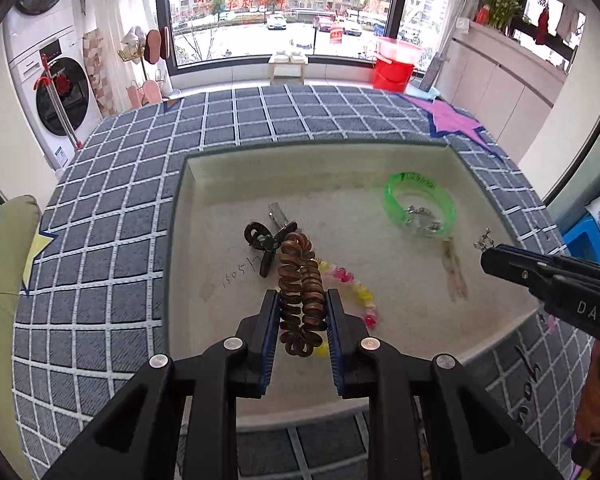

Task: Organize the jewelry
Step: 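Carry the bead bracelet into the tray with the left tool while the right tool carries the pendant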

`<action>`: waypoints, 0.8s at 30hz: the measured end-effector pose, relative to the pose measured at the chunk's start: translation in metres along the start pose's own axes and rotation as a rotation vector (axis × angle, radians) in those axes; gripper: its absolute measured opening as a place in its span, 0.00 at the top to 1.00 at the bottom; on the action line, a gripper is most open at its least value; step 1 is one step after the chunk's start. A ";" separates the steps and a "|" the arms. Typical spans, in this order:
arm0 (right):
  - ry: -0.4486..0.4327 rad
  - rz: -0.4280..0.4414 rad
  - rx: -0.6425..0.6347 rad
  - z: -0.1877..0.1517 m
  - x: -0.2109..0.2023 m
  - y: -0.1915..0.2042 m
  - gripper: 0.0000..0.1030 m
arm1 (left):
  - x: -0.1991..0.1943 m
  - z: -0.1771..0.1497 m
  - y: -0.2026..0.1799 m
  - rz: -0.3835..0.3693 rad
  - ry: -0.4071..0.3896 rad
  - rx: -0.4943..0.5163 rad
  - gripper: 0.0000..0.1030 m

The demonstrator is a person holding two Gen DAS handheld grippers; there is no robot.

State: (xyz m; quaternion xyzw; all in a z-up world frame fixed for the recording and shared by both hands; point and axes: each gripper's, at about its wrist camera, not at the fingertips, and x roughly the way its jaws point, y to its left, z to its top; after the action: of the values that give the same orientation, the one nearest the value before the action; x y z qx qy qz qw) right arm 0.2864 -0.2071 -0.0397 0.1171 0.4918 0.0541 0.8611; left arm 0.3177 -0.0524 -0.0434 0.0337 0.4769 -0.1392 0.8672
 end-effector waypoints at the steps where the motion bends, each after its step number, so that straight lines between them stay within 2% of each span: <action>1: 0.004 -0.006 0.002 0.001 0.004 -0.002 0.81 | 0.004 0.000 0.000 0.003 0.005 0.003 0.65; 11: 0.031 -0.035 0.022 0.004 0.031 -0.014 0.81 | 0.024 0.004 -0.007 0.042 0.013 0.029 0.65; 15: 0.029 -0.053 -0.009 0.002 0.035 -0.008 0.81 | 0.025 0.001 -0.014 0.072 0.000 0.069 0.65; 20: 0.037 -0.062 -0.002 0.002 0.033 -0.007 0.81 | 0.025 0.003 -0.016 0.082 0.001 0.062 0.64; 24: 0.045 -0.048 0.000 0.002 0.032 -0.007 0.74 | 0.021 0.002 -0.016 0.091 -0.006 0.058 0.64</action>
State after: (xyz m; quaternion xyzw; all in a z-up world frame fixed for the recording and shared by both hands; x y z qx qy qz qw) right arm 0.3044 -0.2072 -0.0673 0.1040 0.5137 0.0359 0.8509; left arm 0.3259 -0.0728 -0.0584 0.0800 0.4682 -0.1134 0.8726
